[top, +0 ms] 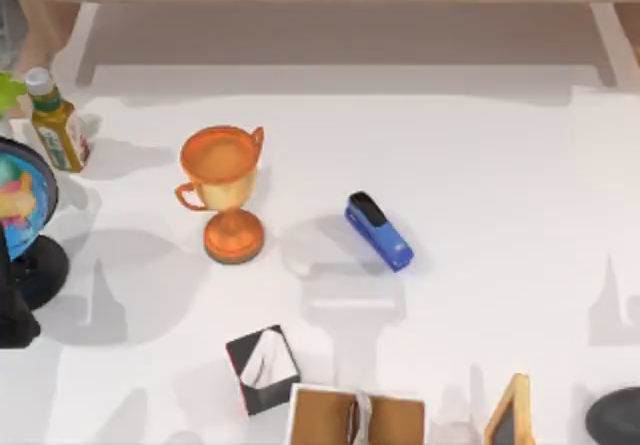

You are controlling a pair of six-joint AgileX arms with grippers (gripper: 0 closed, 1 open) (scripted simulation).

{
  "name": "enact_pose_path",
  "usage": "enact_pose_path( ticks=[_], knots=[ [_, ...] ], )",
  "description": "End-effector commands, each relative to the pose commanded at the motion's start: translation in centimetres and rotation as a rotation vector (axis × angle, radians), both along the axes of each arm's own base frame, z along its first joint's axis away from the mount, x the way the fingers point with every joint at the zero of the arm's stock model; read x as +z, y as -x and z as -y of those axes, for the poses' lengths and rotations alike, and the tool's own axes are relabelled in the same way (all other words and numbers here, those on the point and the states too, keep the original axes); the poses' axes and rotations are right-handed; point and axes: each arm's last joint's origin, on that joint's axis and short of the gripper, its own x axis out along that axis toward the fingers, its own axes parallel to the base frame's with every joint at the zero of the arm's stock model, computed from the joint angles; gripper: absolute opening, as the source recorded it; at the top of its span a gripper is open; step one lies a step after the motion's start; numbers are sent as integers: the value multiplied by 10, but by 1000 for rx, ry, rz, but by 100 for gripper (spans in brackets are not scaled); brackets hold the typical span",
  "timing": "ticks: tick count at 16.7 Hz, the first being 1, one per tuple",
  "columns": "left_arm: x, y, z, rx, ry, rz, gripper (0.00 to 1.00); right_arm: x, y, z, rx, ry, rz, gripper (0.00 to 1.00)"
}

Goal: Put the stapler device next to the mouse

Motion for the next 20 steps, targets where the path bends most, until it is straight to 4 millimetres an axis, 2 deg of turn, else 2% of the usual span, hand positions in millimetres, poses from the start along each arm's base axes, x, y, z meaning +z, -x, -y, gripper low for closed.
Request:
enact_pose_path(
  ticks=[3, 5, 8, 11, 15, 18, 20],
  knots=[
    [0, 0, 0, 0, 0, 0, 100, 2, 0, 0, 2, 0, -6, 100],
    [0, 0, 0, 0, 0, 0, 100, 10, -1, -1, 10, 1, -39, 100],
    [0, 0, 0, 0, 0, 0, 100, 33, -5, -5, 37, 5, -134, 100],
    [0, 0, 0, 0, 0, 0, 100, 65, -19, -12, 80, 19, -277, 100],
    [0, 0, 0, 0, 0, 0, 100, 109, -60, -32, 156, 63, -522, 100],
    [0, 0, 0, 0, 0, 0, 100, 132, -109, -60, 223, 117, -727, 100],
    [0, 0, 0, 0, 0, 0, 100, 136, -146, -85, 269, 163, -865, 100]
  ],
)
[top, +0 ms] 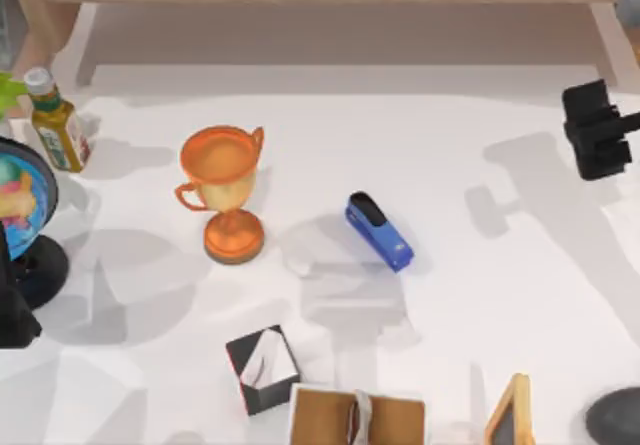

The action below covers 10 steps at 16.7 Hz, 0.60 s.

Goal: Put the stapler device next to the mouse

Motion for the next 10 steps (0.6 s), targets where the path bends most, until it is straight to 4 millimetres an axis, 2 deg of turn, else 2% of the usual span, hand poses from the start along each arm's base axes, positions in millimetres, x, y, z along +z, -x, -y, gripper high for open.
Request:
enact_pose_path(
  ticks=[2, 5, 7, 10],
  knots=[
    [0, 0, 0, 0, 0, 0, 100, -5, -37, -31, 55, 46, -132, 100],
    [0, 0, 0, 0, 0, 0, 100, -31, -84, -81, 134, 118, -313, 100],
    [0, 0, 0, 0, 0, 0, 100, -55, -106, -114, 181, 164, -417, 100],
    [0, 0, 0, 0, 0, 0, 100, -93, -125, -156, 239, 224, -539, 100]
  ],
)
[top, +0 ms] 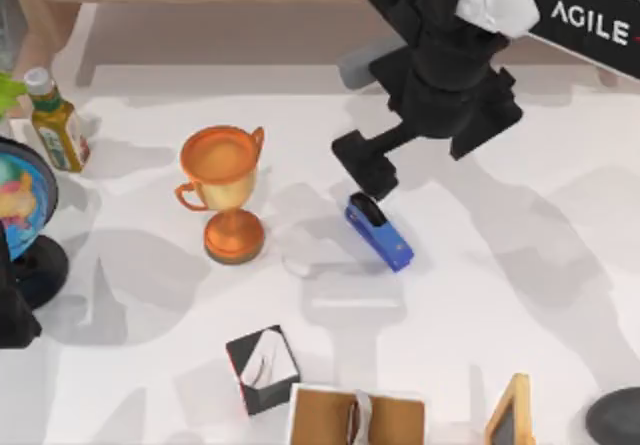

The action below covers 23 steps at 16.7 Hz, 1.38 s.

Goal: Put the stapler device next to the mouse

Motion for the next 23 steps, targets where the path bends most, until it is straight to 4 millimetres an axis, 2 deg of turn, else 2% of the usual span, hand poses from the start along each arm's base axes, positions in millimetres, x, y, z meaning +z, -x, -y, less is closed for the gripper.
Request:
enact_pose_path(
  ticks=[3, 5, 12, 18, 22, 23],
  knots=[
    [0, 0, 0, 0, 0, 0, 100, -28, -7, -27, 40, 39, -74, 100],
    [0, 0, 0, 0, 0, 0, 100, -38, -8, -35, 53, 50, -96, 100],
    [0, 0, 0, 0, 0, 0, 100, -40, -10, -35, 53, 52, -99, 100],
    [0, 0, 0, 0, 0, 0, 100, -85, -9, -37, 56, 51, -98, 100],
    [0, 0, 0, 0, 0, 0, 100, -89, -8, -37, 56, 52, -99, 100],
    [0, 0, 0, 0, 0, 0, 100, -89, -8, -37, 56, 52, -99, 92]
  ],
)
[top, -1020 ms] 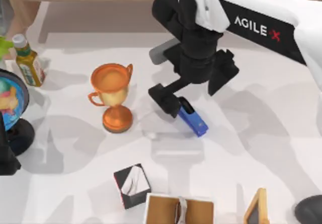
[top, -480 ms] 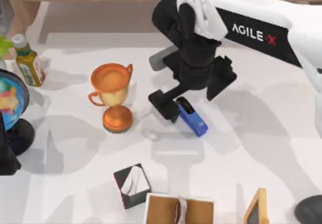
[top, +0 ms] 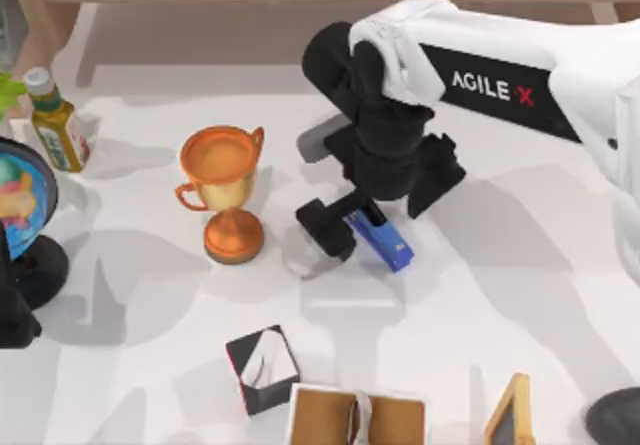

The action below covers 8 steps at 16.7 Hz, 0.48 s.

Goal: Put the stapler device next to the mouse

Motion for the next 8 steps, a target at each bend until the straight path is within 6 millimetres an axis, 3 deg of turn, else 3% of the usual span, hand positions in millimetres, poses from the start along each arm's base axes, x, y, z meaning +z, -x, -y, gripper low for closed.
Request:
enact_pose_path(
  ticks=[8],
  knots=[
    [0, 0, 0, 0, 0, 0, 100, 0, 0, 0, 0, 0, 0, 32]
  ],
)
